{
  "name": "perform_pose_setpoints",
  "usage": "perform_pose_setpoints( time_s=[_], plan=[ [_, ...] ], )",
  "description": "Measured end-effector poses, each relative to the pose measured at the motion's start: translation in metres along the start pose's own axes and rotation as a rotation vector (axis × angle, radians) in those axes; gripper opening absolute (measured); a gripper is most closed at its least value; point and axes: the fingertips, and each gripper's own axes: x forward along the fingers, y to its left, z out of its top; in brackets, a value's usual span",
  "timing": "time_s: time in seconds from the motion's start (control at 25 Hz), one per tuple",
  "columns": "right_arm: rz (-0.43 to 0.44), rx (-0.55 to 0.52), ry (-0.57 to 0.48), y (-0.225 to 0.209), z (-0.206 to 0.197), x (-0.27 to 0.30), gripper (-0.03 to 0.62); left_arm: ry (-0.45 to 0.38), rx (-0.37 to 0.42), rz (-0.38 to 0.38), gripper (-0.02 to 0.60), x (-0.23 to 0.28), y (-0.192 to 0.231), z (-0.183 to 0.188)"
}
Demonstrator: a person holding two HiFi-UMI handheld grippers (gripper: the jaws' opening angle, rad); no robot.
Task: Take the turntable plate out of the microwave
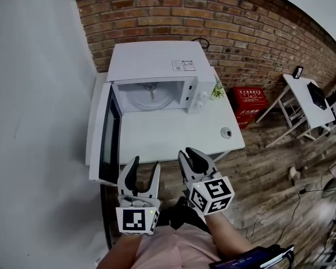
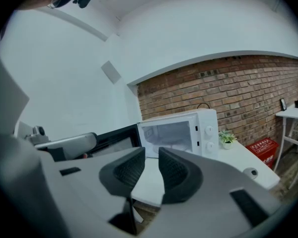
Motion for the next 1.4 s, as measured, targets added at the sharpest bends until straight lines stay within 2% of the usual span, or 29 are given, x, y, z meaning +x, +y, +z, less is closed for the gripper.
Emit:
perform_pose_setpoints(
  time_s=[0.32, 0.6, 0.88, 1.16, 1.4],
  plan=[
    [-0.008, 0.044, 0.04, -0.035, -0.016, 0.044, 0.091, 0.071, -0.015, 0.0, 0.212, 0.046, 0.013, -0.035],
    [0.037, 0.098, 0.083, -0.074, -0.022, 0.111, 0.091, 0.111, 0.001, 0.052, 0.212, 0.114, 0.043, -0.049],
    [0.131, 0.13, 0.079, -0.102, 0.001, 0.172, 0.091, 0.11, 0.046, 0.142, 0.212, 0.173, 0.069, -0.038],
    [0.221, 0.116, 0.056, -0.103, 0.034, 0.211, 0.091, 0.072, 0.078, 0.2, 0.212, 0.206, 0.084, -0.015],
    [0.238, 0.137, 0.115, -0.107, 0.017, 0.236, 0.094, 0.12, 0.06, 0.226, 0.212, 0.217, 0.099, -0.033]
  ],
)
